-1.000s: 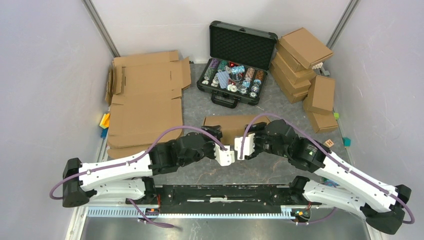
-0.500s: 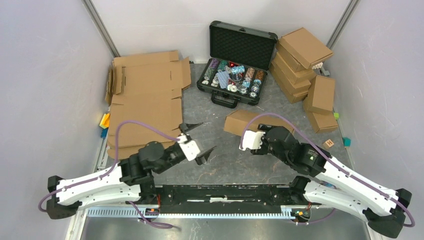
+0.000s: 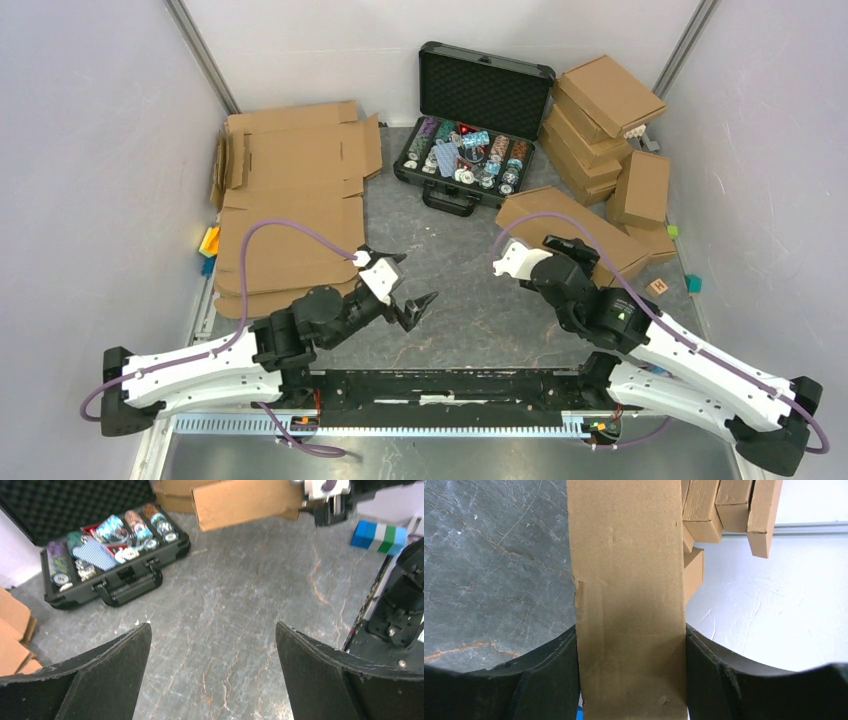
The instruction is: Fold the paper box
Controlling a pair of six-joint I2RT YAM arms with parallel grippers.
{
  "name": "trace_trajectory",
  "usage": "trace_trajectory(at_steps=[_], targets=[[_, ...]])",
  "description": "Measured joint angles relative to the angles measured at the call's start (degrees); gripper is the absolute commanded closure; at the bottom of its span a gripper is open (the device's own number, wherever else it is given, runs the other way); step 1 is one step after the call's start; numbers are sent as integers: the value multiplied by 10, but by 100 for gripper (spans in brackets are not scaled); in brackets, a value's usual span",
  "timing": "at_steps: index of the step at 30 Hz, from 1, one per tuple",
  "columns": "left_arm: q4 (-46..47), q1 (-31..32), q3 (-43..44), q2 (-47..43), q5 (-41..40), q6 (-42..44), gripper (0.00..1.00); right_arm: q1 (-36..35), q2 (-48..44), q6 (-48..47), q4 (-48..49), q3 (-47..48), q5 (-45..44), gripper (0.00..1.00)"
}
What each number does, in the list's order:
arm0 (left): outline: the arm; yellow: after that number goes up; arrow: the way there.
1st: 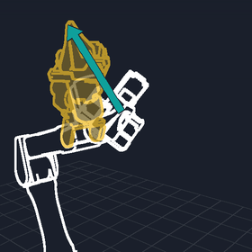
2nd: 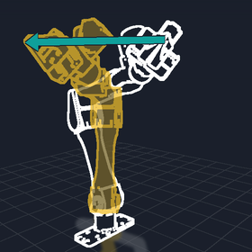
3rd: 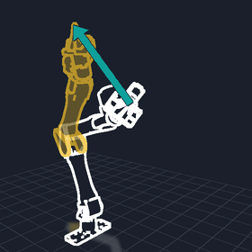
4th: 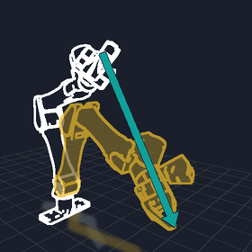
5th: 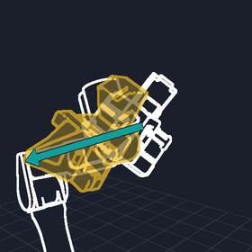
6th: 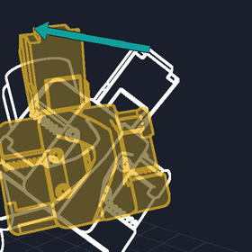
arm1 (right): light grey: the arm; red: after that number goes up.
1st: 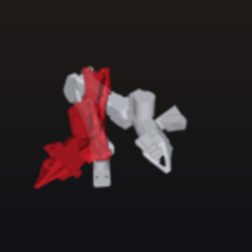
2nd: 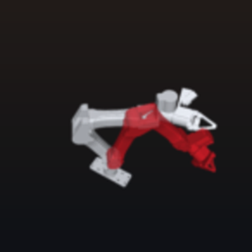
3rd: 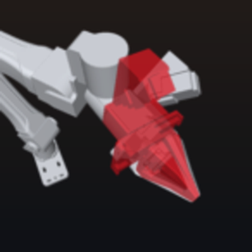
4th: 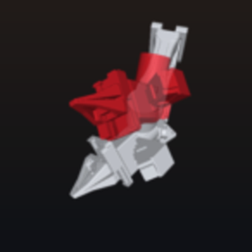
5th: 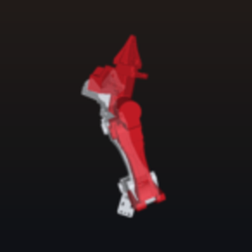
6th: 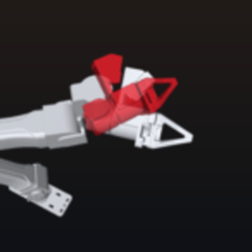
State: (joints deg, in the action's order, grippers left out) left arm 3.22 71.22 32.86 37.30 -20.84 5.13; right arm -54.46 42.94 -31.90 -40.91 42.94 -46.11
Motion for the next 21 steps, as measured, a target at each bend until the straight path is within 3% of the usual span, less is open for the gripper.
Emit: trace_trajectory(at_steps=[7, 15, 17, 19, 21], targets=[[4, 0, -35, 34, -14, -15, 0, 0, 23, 33, 18, -23, -33, 69], [19, -2, -39, 52, -37, -27, 0, 38, 131, 90, 7, -66, -68, 66], [21, -5, -43, 52, -53, -37, 0, 77, 148, 92, 19, -67, -78, 53], [24, -14, -47, 54, -63, -46, 0, 105, 164, 92, 39, -67, -91, 5], [25, -29, -51, 57, -71, -58, 0, 127, 194, 95, 68, -67, -106, 2]])
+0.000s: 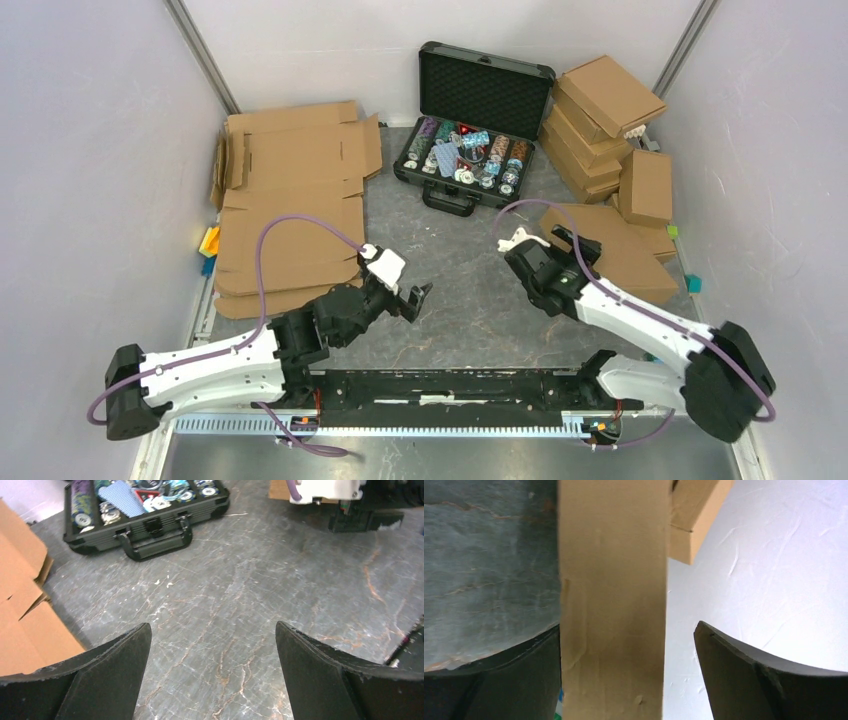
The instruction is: Fold the paper box
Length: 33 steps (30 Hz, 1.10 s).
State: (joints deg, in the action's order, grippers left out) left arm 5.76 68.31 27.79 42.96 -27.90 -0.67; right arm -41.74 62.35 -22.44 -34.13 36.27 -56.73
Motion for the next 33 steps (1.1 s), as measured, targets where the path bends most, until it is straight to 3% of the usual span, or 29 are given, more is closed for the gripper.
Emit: trace_trajectory(at_steps=[3, 6, 11, 17, 26, 30, 33], targets=[[0, -25, -2, 6, -3, -15, 0, 7, 57, 15, 13, 13, 6, 2], [0, -46, -6, 5, -4, -23, 0, -3, 62, 36, 21, 35, 78, 2], [-1, -82, -19, -5, -5, -35, 0, -15, -77, 58, 83, 36, 244, 2], [-5, -129, -22, -20, -12, -46, 0, 17, -145, 92, 194, 10, 327, 2], [4, -263, -53, -39, -67, -47, 0, 268, -193, 180, 440, -248, 379, 2], [39, -343, -68, -18, -65, -46, 0, 283, -202, 167, 604, -335, 363, 2], [82, -401, -72, 33, -58, -47, 0, 284, -153, 142, 733, -355, 346, 2]])
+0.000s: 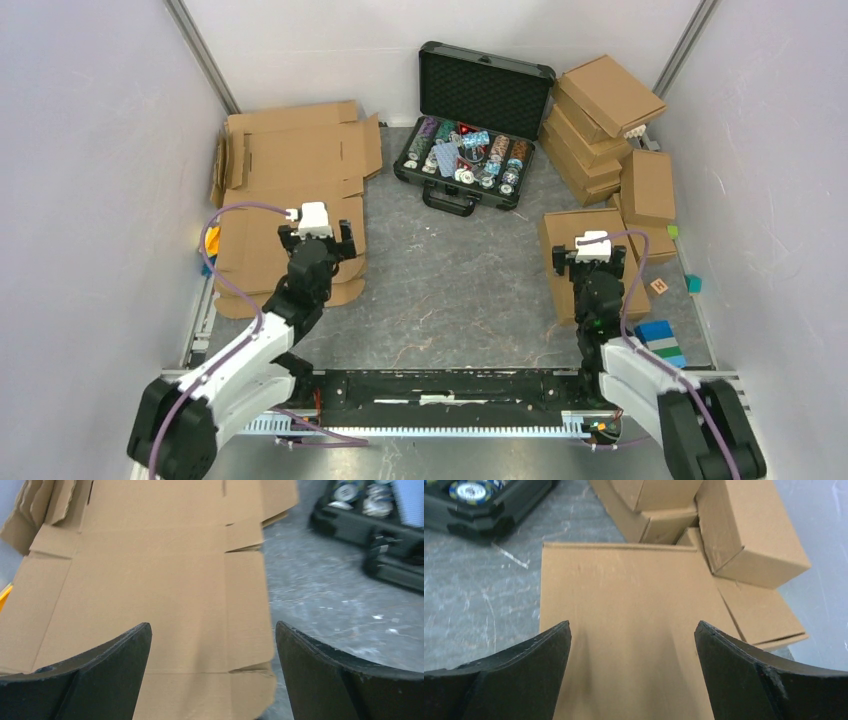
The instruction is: Fold the paper box
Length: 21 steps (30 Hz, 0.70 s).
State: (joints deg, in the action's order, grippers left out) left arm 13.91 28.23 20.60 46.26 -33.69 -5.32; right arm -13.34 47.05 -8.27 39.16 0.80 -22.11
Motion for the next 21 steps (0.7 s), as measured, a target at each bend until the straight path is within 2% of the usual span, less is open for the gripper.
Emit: trace_trajectory(at_steps=[4, 9, 12, 16, 19, 21], targets=[[75, -61, -12, 96, 20, 2, 0, 0, 148, -17, 180, 0, -24, 2], [176, -136, -52, 166, 53, 2, 0, 22, 323, -24, 360, 2, -49, 2], [259, -183, -78, 221, 79, 2, 0, 30, 325, -25, 380, 1, -51, 2], [318, -222, -83, 273, 122, 2, 0, 30, 326, -25, 406, 1, -54, 2], [426, -252, -82, 359, 167, 2, 1, 30, 326, -25, 410, 1, -54, 2], [404, -263, -76, 377, 191, 2, 0, 30, 326, -25, 410, 1, -54, 2]])
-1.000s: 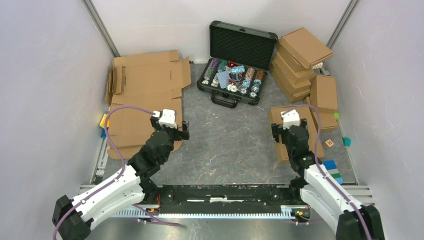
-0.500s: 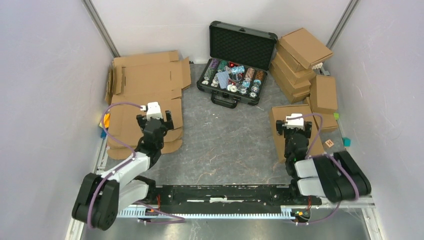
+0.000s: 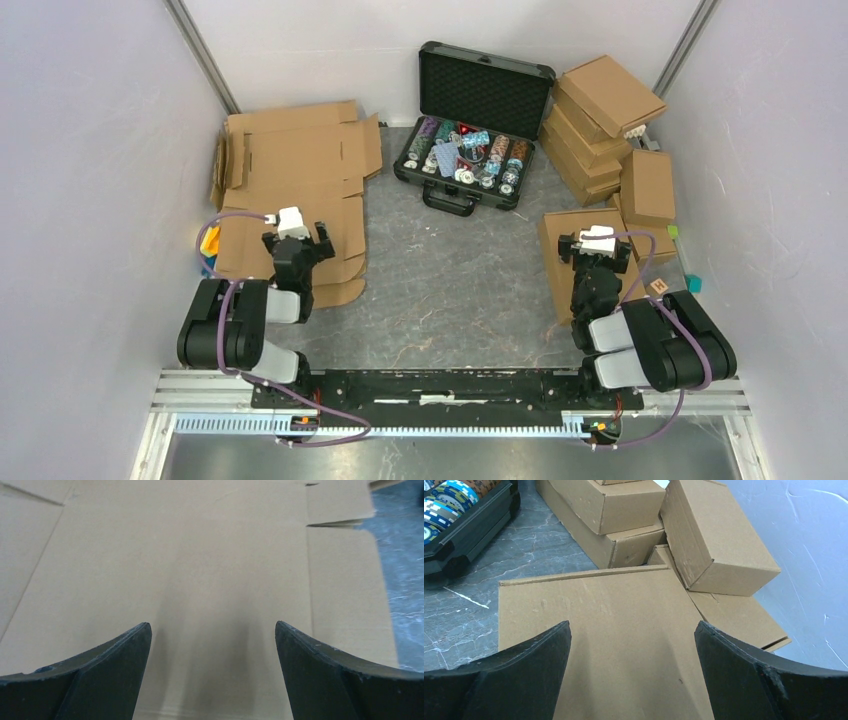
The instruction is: Fold the paper box
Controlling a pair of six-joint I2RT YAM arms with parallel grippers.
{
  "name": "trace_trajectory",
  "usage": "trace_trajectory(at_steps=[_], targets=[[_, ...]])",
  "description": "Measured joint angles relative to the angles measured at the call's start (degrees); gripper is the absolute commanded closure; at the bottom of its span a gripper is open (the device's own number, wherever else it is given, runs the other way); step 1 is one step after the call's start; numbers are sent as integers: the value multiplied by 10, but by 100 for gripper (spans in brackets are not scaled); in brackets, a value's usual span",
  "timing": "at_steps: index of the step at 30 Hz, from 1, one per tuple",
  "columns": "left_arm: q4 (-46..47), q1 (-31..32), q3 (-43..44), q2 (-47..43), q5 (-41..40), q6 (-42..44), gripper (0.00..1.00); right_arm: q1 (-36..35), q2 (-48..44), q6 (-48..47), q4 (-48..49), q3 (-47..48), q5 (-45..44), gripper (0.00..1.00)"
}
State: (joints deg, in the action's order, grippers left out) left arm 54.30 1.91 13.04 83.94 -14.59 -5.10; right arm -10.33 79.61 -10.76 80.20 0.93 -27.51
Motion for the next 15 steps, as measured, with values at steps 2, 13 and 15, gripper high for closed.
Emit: trace_trajectory(at_steps=[2, 13, 15], targets=[[14, -1, 1, 4, 21, 0, 0, 0, 0, 0, 1, 0, 0, 2], [25, -2, 24, 4, 104, 11, 0, 0, 0, 0, 2, 0, 0, 2], [24, -2, 25, 4, 111, 15, 0, 0, 0, 0, 3, 0, 0, 2]])
